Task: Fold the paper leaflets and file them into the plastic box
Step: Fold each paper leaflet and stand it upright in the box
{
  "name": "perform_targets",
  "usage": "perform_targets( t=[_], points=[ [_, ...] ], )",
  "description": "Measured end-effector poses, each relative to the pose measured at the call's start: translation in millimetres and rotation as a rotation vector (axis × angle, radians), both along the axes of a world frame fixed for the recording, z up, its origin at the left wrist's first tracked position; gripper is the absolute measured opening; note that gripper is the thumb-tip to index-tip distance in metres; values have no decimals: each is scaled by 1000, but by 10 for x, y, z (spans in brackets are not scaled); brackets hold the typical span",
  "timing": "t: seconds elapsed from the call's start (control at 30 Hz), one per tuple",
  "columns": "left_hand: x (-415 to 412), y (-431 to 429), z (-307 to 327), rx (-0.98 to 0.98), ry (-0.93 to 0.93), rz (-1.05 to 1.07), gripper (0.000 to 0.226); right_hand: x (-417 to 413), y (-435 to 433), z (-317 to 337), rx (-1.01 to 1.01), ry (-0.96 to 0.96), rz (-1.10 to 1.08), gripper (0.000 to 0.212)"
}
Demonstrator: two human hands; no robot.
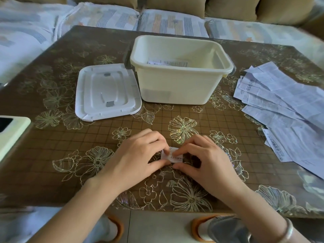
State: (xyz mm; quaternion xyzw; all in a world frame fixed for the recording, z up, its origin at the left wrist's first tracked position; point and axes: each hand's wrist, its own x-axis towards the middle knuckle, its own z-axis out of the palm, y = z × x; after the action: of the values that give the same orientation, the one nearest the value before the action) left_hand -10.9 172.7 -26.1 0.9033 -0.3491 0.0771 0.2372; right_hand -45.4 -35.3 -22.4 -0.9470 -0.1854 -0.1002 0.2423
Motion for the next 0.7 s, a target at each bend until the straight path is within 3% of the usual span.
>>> perform_targets(
  t=[0.1, 0.2, 0.27, 0.4, 0.53, 0.63, 0.7],
  points=[
    [64, 22, 24, 40, -54, -60, 15, 59, -9, 55, -69, 8, 59, 27],
    [107, 12, 108, -52, 24, -1, 18, 93, 37, 192, -147, -20, 87, 15],
    [182, -13, 207, -143, 74, 47, 19, 149, 84, 312, -101, -12, 45, 8],
    [446, -77, 553, -276, 34, 66, 19, 426, 131, 650, 44, 10, -27, 13],
    [827, -64, 1035, -379, -39, 63, 20, 896, 43, 1162, 249, 167, -15, 10],
    [1223, 40, 1275, -431, -114, 174, 14, 1349, -94, 1494, 374, 195, -20, 9],
    [1520, 92, 1348, -440, -141, 301, 12, 1689, -161, 1578, 321, 188, -50, 10]
  ],
)
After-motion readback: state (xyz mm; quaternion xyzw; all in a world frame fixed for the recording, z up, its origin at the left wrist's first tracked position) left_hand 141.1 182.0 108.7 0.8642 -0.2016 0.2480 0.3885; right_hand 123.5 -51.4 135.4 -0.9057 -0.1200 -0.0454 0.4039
